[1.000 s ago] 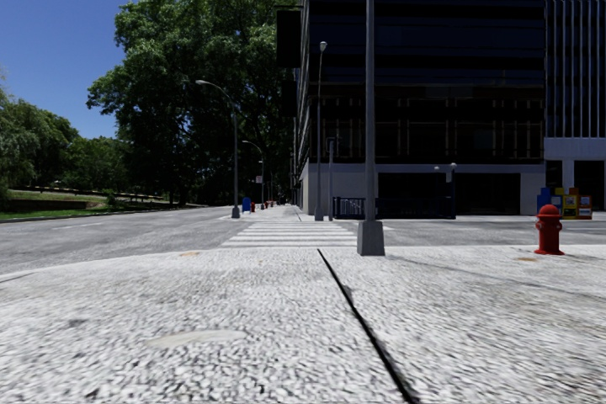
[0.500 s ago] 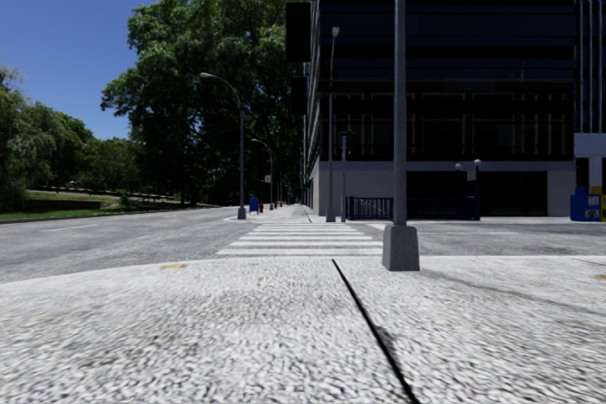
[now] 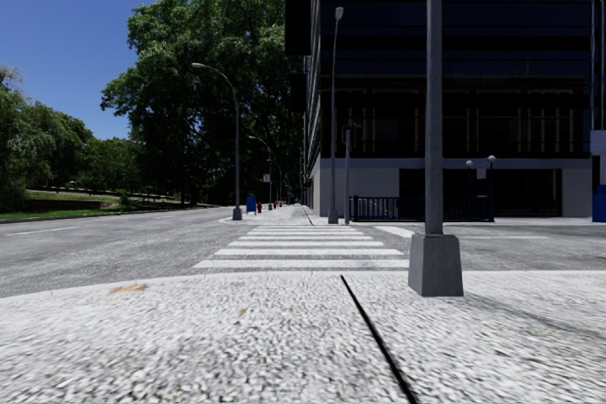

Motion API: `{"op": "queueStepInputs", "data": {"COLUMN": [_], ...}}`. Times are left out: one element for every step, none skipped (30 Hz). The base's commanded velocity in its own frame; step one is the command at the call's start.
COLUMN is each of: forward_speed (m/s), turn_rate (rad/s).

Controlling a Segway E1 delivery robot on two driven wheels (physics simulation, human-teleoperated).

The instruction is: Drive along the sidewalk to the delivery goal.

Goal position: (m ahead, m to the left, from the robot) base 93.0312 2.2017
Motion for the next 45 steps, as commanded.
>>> {"op": "queueStepInputs", "data": {"forward_speed": [2.00, 2.00, 2.00, 2.00, 2.00, 2.00, 2.00, 2.00, 2.00, 2.00, 2.00, 2.00, 2.00, 2.00, 2.00, 2.00, 2.00, 2.00, 2.00, 2.00, 2.00, 2.00, 2.00, 2.00, 2.00, 2.00, 2.00, 2.00, 2.00, 2.00, 2.00, 2.00, 2.00, 2.00, 2.00, 2.00, 2.00, 2.00, 2.00, 2.00, 2.00, 2.00, 2.00, 2.00, 2.00], "turn_rate": [0.12, 0.12, 0.13, 0.14, 0.14, 0.14, 0.13, 0.06, 0.06, 0.00, 0.00, 0.00, 0.00, 0.00, 0.00, 0.00, 0.00, 0.07, 0.07, 0.21, 0.25, 0.25, 0.26, 0.26, 0.17, 0.17, 0.05, 0.00, 0.00, 0.00, 0.00, 0.00, 0.00, 0.00, 0.00, 0.00, 0.00, 0.00, 0.00, 0.00, 0.00, 0.00, 0.00, 0.00, 0.00]}}
